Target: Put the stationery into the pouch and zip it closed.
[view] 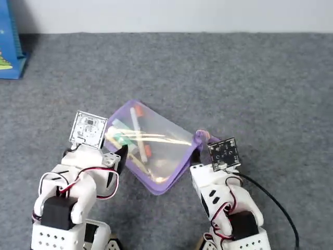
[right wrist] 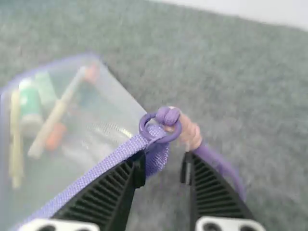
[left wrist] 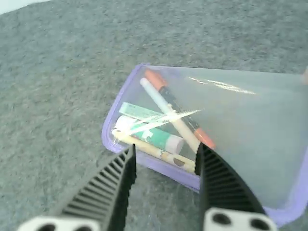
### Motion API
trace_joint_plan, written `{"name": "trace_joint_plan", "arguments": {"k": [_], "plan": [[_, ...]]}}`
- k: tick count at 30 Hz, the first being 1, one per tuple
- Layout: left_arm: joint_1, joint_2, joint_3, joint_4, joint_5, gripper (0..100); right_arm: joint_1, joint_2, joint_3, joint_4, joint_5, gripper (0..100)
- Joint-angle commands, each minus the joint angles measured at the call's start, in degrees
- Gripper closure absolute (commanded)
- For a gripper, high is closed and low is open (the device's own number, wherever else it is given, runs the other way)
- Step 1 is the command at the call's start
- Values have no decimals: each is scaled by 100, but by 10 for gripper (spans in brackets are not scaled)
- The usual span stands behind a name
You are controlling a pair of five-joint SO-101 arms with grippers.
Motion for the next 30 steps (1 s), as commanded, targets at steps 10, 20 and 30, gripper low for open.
{"name": "trace_joint_plan", "arguments": {"k": [10,20,30], "plan": [[-352,-79,-286,35,26,801,444,-4,-2084,2501,369,819],[-352,-79,-277,229,26,803,488,1121,-2787,2976,18,819],[-1301,-79,-268,185,-141,978,1095,2026,-2971,2457,-176,909]]}}
